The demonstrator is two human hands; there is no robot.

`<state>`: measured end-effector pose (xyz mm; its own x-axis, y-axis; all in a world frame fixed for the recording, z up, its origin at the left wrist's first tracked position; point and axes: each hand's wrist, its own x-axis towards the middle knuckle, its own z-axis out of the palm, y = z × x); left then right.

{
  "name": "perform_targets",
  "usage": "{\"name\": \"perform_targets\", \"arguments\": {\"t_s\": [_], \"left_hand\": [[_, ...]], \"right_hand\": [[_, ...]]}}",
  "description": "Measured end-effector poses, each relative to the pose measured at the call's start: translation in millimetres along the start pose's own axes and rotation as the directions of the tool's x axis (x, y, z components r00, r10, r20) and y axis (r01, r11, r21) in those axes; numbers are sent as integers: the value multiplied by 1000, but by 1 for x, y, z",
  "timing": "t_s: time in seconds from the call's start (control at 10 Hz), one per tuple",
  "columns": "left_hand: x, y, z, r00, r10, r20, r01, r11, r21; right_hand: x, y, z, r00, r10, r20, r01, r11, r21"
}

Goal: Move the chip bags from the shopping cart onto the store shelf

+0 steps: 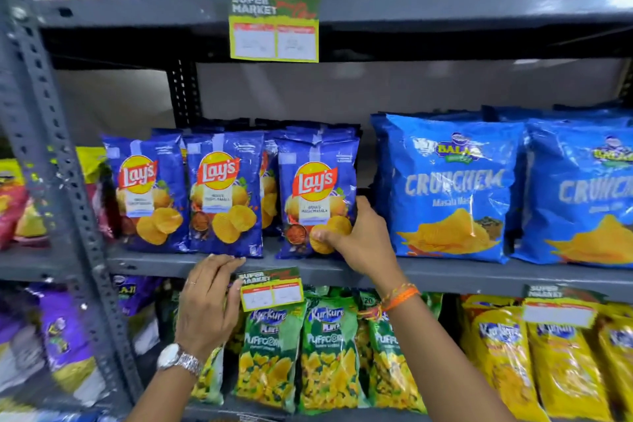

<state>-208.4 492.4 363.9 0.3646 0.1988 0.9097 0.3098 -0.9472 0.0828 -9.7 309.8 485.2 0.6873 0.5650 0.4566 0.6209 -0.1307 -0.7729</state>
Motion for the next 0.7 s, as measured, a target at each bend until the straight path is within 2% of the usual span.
{"name": "perform_targets", "arguments": {"t_s": [0.3, 0.5, 0.6, 0.7], "left_hand": [[-3, -1, 3, 998, 8, -55, -12, 997, -74], [-3, -1, 1, 1000, -31, -4, 30, 995, -99], [0, 1, -2, 999, -36, -18, 33, 991, -127], [2, 14, -11, 995, -33, -95, 18, 988, -154]], "right_hand": [[-5, -9, 19, 999, -5, -52, 6, 1000, 10], [-6, -12, 21, 998, -12, -58, 13, 1000, 8], [-5, -11, 19, 999, 2, -35, -2, 1000, 14], [-8, -14, 7, 999, 18, -51, -18, 1000, -9]]}}
